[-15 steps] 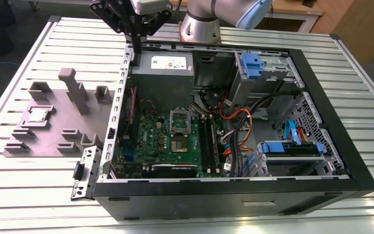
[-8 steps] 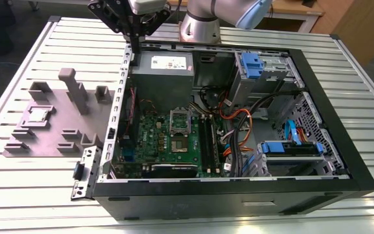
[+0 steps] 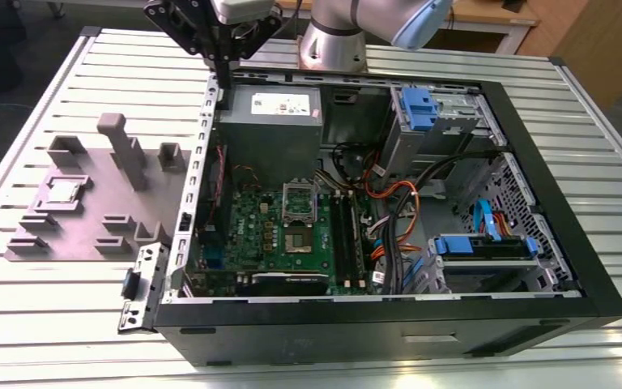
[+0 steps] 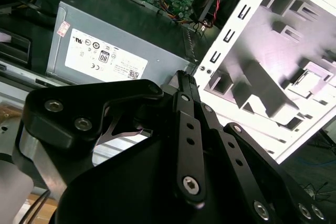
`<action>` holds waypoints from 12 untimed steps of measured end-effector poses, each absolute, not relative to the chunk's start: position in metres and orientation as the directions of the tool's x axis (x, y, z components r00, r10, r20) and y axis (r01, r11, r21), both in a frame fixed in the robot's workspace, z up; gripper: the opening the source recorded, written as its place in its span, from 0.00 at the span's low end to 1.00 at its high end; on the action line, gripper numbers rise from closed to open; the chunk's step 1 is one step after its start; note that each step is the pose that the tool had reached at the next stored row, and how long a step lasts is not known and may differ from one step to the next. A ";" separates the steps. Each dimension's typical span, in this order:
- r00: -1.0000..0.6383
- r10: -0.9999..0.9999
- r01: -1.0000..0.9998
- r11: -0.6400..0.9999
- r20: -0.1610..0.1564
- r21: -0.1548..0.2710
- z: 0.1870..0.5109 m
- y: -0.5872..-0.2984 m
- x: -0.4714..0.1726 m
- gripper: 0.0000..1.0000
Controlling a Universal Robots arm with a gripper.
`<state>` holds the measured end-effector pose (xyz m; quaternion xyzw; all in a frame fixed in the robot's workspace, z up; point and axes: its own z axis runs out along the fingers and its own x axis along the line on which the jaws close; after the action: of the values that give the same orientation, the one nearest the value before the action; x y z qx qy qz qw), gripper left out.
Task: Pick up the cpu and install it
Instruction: 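Reach for the cpu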
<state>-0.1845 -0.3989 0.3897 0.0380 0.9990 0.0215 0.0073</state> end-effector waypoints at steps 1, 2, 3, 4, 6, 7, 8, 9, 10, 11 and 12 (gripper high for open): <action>-0.997 0.076 0.076 0.996 -0.013 0.043 0.390 -0.399 -0.185 0.11; -0.997 0.076 0.076 0.996 -0.013 0.044 0.390 -0.399 -0.185 0.11; -0.997 0.076 0.076 0.996 -0.013 0.043 0.390 -0.399 -0.185 0.11; -0.997 0.076 0.076 0.996 -0.013 0.043 0.390 -0.399 -0.186 0.11; -0.997 0.076 0.076 0.996 -0.013 0.044 0.390 -0.399 -0.186 0.11; -0.997 0.076 0.076 0.996 -0.013 0.044 0.390 -0.399 -0.188 0.11; -0.997 0.076 0.076 0.996 -0.013 0.044 0.390 -0.399 -0.188 0.11; -0.997 0.076 0.076 0.996 -0.013 0.044 0.390 -0.399 -0.189 0.11; -0.997 0.076 0.076 0.996 -0.013 0.044 0.390 -0.399 -0.189 0.11; -0.997 0.076 0.076 0.996 -0.013 0.043 0.390 -0.399 -0.189 0.11; -0.997 0.076 0.076 0.996 -0.013 0.044 0.390 -0.399 -0.190 0.11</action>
<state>-0.1898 -0.3989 0.3897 0.0380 0.9990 0.0215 0.0073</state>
